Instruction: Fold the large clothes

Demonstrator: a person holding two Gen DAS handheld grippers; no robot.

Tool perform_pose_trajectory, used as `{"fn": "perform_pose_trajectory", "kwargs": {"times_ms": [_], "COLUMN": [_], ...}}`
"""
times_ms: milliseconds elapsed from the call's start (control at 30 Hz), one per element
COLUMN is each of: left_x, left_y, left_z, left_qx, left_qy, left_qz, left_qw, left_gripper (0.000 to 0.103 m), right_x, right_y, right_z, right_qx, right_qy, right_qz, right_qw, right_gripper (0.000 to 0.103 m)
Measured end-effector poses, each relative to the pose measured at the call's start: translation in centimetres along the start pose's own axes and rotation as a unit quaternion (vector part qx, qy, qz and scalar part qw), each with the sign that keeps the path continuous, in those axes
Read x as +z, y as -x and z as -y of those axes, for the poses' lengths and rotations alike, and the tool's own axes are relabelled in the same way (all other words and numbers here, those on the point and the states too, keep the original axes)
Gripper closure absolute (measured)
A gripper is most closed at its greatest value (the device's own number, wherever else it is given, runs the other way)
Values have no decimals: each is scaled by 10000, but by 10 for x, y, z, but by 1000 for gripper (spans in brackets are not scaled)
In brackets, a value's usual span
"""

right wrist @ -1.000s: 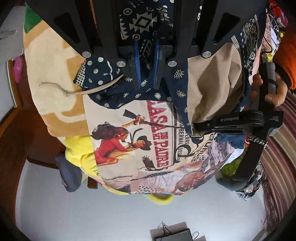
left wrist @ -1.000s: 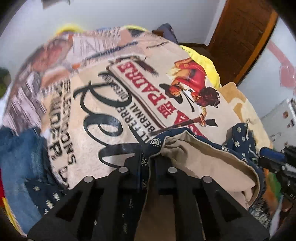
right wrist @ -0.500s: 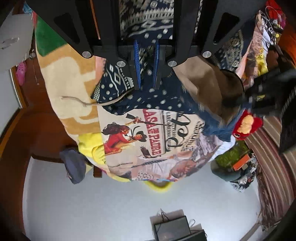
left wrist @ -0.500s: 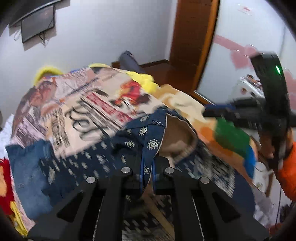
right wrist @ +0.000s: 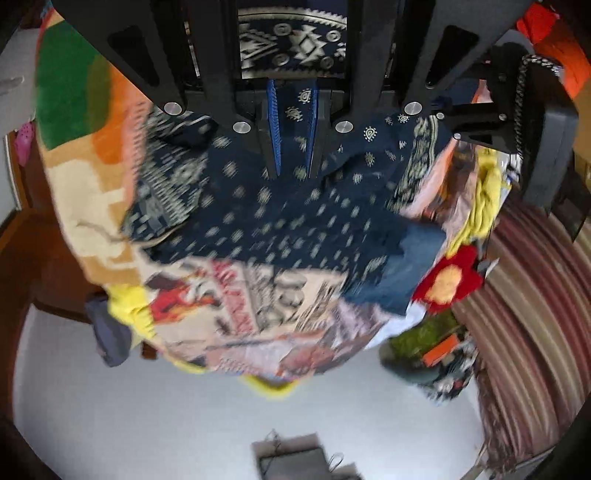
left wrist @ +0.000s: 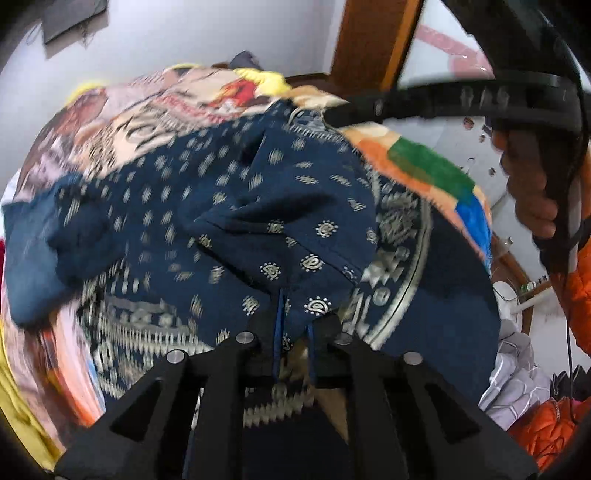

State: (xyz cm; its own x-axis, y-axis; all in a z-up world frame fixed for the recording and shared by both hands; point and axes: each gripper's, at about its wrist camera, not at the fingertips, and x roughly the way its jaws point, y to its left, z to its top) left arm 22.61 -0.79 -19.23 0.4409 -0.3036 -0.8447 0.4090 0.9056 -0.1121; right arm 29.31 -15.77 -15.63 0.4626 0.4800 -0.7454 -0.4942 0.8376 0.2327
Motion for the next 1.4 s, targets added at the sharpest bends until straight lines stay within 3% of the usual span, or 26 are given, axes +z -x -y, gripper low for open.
{"fn": "perform_pose_trajectory", "kwargs": {"times_ms": [133, 200, 267, 433, 533, 600, 833, 967, 1033, 1067, 1100, 1133, 1167, 1200, 1333, 1400], "left_x": [-24, -35, -43, -48, -37, -25, 6, 3, -6, -9, -13, -17, -20, -22, -31, -32], "left_y": [6, 11, 17, 34, 39, 35, -7, -45, -57, -58, -58, -58, -58, -58, -47, -33], "left_z": [-11, -18, -24, -48, -69, -84, -124, -138, -142, -143, -146, -150, -155, -158, -166, -170], "left_qx": [93, 176, 306, 637, 797, 935, 907, 842, 829, 868, 909, 859, 737, 680, 683, 681], "left_qy": [200, 306, 411, 639, 855, 976, 1382, 1586, 1657, 1713, 1768, 1830, 1963, 2047, 2110, 2143], "left_qz": [-144, -182, -151, -5, 158, 231, 208, -96, -112, -33, 6, 3, 2, -4, 44, 154], "left_qw": [9997, 9992, 9986, 9959, 9930, 9906, 9860, 9837, 9826, 9814, 9800, 9794, 9778, 9765, 9751, 9743], "left_gripper": [79, 59, 51, 51, 49, 48, 48, 48, 42, 33, 27, 27, 27, 27, 27, 28], "right_x": [-36, -54, -66, -74, -76, -74, -42, -40, -48, -51, -54, -55, -56, -57, -57, -56], "right_y": [-48, -65, -65, -52, -49, -41, -25, -62, -83, -87, -86, -85, -85, -83, -76, -69], "right_z": [-9, -6, 0, 13, 21, 28, 44, 39, 35, 34, 32, 32, 33, 36, 67, 74], "right_qx": [-155, -255, -199, -372, -795, -859, -256, -236, -433, -478, -584, -1170, -1693, -1934, -1120, -1092], "right_qy": [120, 153, 220, 304, 534, 516, -293, -335, -187, -98, 15, 174, 248, 285, -477, -513], "right_qz": [-640, -901, -748, -773, -894, -819, -290, -687, -943, -894, -775, -689, -609, -508, -753, -692], "right_qw": [9978, 9955, 9968, 9958, 9914, 9916, 9988, 9968, 9944, 9948, 9953, 9906, 9834, 9794, 9897, 9903], "right_gripper": [94, 94, 94, 94, 94, 94, 94, 94, 94, 92, 72, 50, 0, 0, 0, 0]}}
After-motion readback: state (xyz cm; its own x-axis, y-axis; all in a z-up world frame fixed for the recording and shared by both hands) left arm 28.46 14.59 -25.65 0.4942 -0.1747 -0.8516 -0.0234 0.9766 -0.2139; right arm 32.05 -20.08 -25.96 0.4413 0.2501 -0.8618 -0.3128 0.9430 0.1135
